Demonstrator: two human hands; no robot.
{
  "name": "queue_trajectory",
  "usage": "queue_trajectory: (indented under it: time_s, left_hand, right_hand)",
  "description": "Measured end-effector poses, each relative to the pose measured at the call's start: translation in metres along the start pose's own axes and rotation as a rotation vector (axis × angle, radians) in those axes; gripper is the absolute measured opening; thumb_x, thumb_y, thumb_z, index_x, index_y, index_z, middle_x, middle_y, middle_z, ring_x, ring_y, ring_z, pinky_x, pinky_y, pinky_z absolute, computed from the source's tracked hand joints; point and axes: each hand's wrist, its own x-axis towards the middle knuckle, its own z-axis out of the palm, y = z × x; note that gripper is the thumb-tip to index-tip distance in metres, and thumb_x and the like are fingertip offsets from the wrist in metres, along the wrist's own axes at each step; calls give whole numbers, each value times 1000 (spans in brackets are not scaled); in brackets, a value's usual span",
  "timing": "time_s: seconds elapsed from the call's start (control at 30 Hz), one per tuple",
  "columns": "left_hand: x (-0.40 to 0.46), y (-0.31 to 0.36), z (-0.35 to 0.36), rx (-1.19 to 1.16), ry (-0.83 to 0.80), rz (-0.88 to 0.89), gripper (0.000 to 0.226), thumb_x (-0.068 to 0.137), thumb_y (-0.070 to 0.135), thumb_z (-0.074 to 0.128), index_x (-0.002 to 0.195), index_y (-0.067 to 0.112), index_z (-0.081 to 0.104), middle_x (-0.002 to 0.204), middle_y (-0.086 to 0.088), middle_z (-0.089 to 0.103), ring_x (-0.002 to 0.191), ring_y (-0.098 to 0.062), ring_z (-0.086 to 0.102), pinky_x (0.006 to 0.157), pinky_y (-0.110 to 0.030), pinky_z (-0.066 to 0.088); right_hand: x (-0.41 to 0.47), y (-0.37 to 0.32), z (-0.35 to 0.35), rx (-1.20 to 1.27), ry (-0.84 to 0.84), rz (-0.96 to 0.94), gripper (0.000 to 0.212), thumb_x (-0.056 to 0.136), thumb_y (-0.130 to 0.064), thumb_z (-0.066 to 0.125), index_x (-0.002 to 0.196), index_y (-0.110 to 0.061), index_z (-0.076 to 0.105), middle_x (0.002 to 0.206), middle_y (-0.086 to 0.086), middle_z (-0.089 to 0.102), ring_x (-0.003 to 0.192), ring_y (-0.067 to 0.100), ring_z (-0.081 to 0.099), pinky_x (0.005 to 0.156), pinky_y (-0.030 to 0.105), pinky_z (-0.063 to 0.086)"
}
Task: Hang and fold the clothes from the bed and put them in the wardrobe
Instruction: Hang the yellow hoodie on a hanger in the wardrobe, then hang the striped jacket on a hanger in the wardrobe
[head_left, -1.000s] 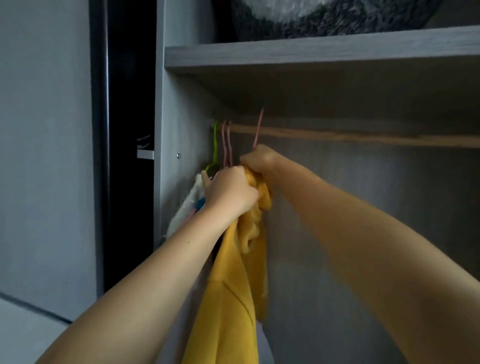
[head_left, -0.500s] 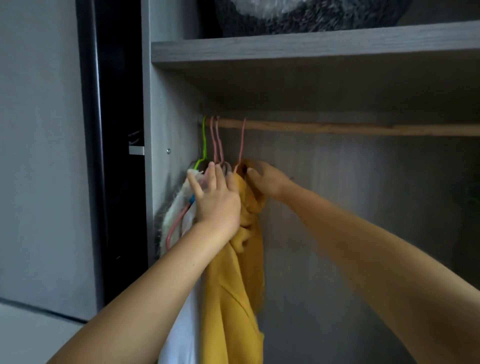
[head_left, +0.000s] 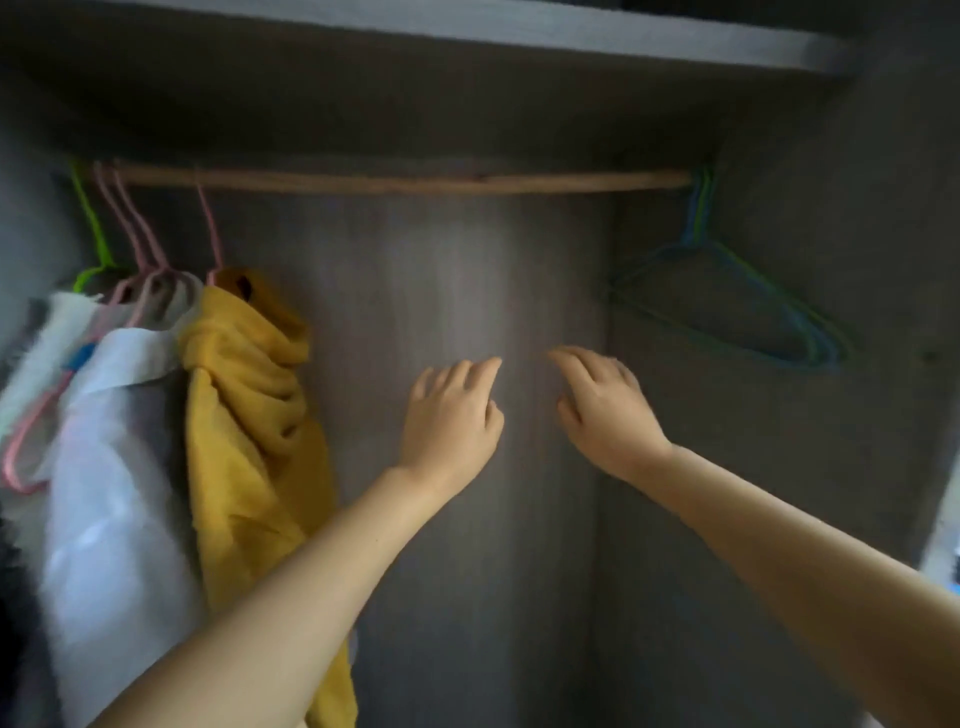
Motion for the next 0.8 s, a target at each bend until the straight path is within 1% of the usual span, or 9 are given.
queue_trajectory:
  time_s: [0.13,0.27,0.3,0.37,0.4,0.5,0.57,0.63,0.8]
  left_hand:
    - [-39,67,49,-189,-88,126,46,83,11,58,129,10,56,110,-9,64,103,-31,58,102,-45,36]
    - [-77,153,89,-392,-174,269,40,79,5,61,118,6,64,100,-9,67,92,-31,63,95,-47,45]
    - [-86,177,97,-436,-195,298,39,78,3,63,117,6,65,98,-8,67,91,-30,63,94,-46,46]
    - [-105,225,109,-504,-259,360,39,78,3,63,117,8,65,98,-8,67,91,-30,63,95,-45,46]
    - [-116,249,115,-532,-297,394,39,79,4,62,118,9,65,99,-8,67,93,-30,62,97,-43,45]
    - [-152,323,127,-584,-447,476,41,85,12,54,126,15,59,110,-5,64,104,-27,58,102,-36,36]
    - [-177,369,133,-618,-529,518,44,89,17,49,133,18,52,122,-3,60,116,-22,53,104,-32,30]
    - [-202,410,138,-649,-619,536,47,91,19,46,138,19,46,128,-1,56,121,-20,49,106,-30,27]
    - [-256,492,142,-669,-810,560,47,92,21,45,139,22,44,128,1,54,122,-18,46,104,-30,28]
  right_hand:
    - [-97,43,-13,-44,-8,61,45,90,-10,53,135,-8,51,137,8,52,123,31,51,104,44,36]
    - [-206,90,-34,-84,-83,211,44,88,-14,46,130,-5,56,130,13,58,114,33,59,95,44,46]
    - [-235,103,-41,-96,-108,269,44,88,-13,48,130,-4,56,129,13,59,114,34,60,94,45,46]
    - [-295,127,-58,-120,-150,398,46,87,-10,58,133,-6,54,132,13,57,117,34,57,97,46,44]
    - [-326,138,-68,-143,-174,465,48,89,-11,59,136,-9,50,137,12,53,122,33,54,101,45,41]
    - [-417,162,-103,-230,-299,710,57,95,-21,49,149,-20,30,153,5,31,139,26,32,112,38,25]
    - [-472,172,-130,-292,-360,887,61,97,-26,44,152,-25,19,158,2,19,142,23,24,114,37,21]
    - [-520,175,-156,-350,-414,1014,60,97,-30,42,152,-27,16,159,2,16,144,21,20,115,37,21]
    - [-615,180,-205,-431,-521,1260,59,99,-35,37,152,-30,13,160,-1,10,147,16,11,117,42,19]
